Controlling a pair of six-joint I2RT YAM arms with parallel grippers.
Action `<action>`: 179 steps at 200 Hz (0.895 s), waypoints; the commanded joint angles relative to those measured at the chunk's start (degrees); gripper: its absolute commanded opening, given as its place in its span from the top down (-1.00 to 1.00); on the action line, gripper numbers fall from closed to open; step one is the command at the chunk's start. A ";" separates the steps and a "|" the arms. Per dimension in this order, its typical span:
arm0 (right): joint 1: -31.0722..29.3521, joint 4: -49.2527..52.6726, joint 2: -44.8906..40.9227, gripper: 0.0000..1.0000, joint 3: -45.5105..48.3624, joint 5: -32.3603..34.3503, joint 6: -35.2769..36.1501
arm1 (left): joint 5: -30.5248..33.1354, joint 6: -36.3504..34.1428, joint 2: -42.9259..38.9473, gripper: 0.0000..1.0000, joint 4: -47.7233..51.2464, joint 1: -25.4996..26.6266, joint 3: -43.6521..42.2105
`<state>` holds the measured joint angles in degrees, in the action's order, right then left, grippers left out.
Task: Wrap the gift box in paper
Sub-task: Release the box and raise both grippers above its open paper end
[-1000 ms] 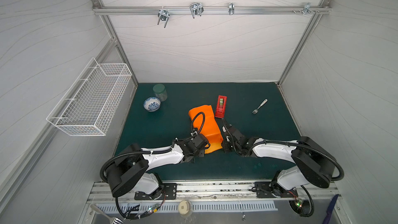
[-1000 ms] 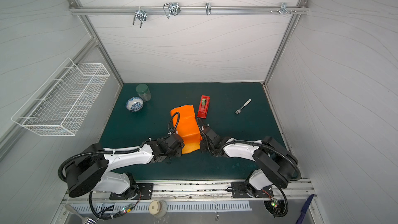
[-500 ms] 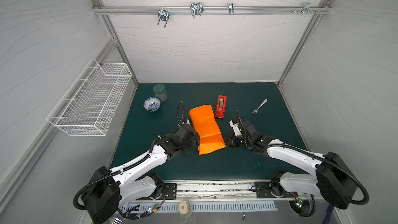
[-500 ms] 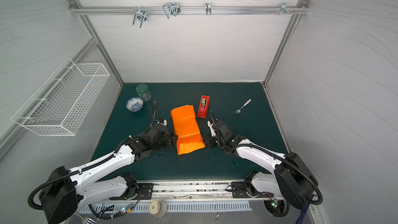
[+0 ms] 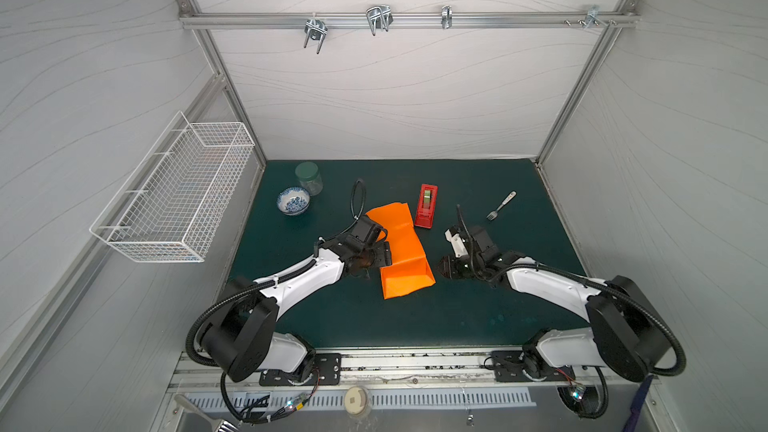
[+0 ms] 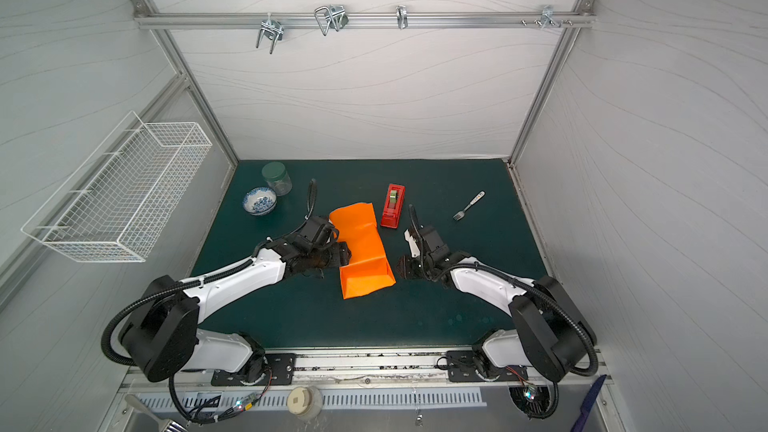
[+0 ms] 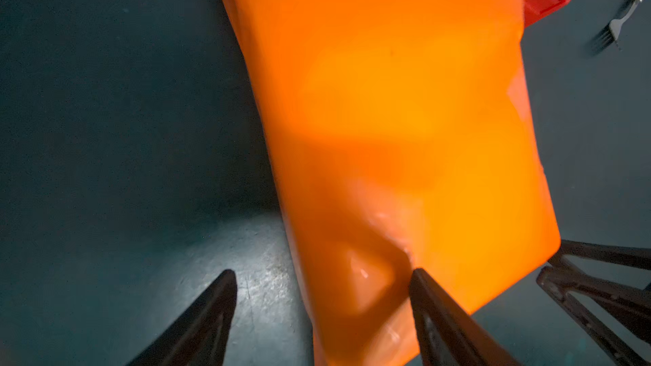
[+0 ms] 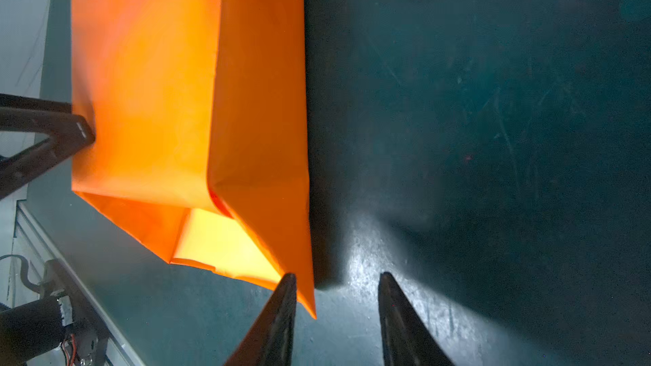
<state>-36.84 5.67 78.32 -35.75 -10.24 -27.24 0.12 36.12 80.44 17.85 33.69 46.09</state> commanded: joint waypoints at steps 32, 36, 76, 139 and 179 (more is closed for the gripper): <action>-2.93 -1.85 2.23 0.24 -1.62 -0.44 -0.52 | -0.32 -0.79 1.64 -0.55 -2.99 -0.19 -0.96; -3.20 -1.93 2.26 0.24 -1.67 -0.13 -0.65 | -0.23 -0.72 1.72 -0.55 -3.15 -0.15 -1.14; -5.14 -2.24 3.96 0.25 -2.58 0.82 -1.15 | 0.24 -0.61 1.73 -0.53 -3.97 -0.15 -2.58; -4.54 1.49 -0.63 0.27 -2.40 3.79 0.93 | 0.37 -0.79 1.71 -0.52 -4.40 -0.14 -2.99; -2.55 2.33 1.52 0.34 -2.95 5.47 2.40 | 0.75 -0.88 1.81 -0.51 -4.44 -0.12 -3.21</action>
<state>-40.16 5.82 78.50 -37.56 -7.03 -26.63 -0.45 36.03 81.03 11.86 33.69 43.99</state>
